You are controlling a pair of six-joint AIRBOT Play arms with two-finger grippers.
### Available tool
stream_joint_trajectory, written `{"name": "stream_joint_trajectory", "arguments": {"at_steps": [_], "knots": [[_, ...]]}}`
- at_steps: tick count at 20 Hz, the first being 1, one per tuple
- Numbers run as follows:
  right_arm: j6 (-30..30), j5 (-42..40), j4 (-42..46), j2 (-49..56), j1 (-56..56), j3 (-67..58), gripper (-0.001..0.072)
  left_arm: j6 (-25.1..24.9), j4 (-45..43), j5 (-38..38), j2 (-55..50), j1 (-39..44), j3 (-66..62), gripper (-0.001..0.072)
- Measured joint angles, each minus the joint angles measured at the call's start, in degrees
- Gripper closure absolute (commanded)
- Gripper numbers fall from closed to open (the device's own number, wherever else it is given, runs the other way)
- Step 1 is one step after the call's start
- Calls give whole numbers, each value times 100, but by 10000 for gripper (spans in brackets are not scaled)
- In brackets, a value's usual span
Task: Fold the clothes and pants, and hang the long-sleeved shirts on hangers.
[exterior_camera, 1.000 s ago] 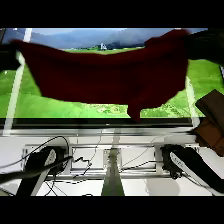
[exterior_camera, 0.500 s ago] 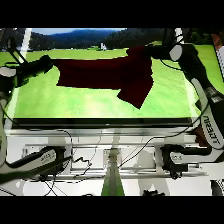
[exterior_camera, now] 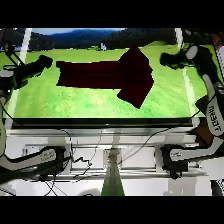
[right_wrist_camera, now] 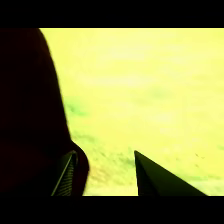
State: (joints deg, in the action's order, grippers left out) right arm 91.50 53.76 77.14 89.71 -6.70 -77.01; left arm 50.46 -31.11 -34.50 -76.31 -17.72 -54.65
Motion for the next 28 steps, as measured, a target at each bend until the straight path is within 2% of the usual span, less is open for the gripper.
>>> {"name": "stream_joint_trajectory", "arguments": {"at_steps": [4, 9, 13, 14, 15, 22, 23, 25, 26, 27, 28], "knots": [[-942, 804, -876, 170, -658, 470, 324, -11, -584, -894, 13, -361, 2, 52], [-1718, 997, -2070, 686, -817, 769, 325, -13, -942, -1401, 13, -483, 2, 53], [-2015, 957, -2822, 1021, -772, 817, 337, -13, -1029, -1521, 4, -507, 2, 58], [-2063, 920, -2959, 1080, -765, 824, 375, -13, -1043, -1552, 0, -507, 2, 92], [-2103, 866, -3029, 1121, -756, 828, 409, -9, -1043, -1569, -11, -507, 2, 95], [-2201, 590, -3228, 1259, -680, 839, 382, 212, -1067, -1617, -160, -511, 4, 95], [-2208, 560, -3248, 1276, -651, 835, 410, 229, -1067, -1635, -181, -514, 4, 95], [-2273, 459, -3257, 1318, -575, 835, 594, 256, -1069, -1683, -219, -514, 4, 95], [-2315, 413, -3224, 1331, -544, 835, 662, 258, -1069, -1740, -236, -514, 7, 95], [-2354, 374, -3222, 1344, -520, 839, 697, 271, -1071, -1805, -258, -514, 7, 95], [-2385, 352, -3211, 1346, -505, 839, 698, 273, -1071, -1818, -284, -511, 7, 95]]}}
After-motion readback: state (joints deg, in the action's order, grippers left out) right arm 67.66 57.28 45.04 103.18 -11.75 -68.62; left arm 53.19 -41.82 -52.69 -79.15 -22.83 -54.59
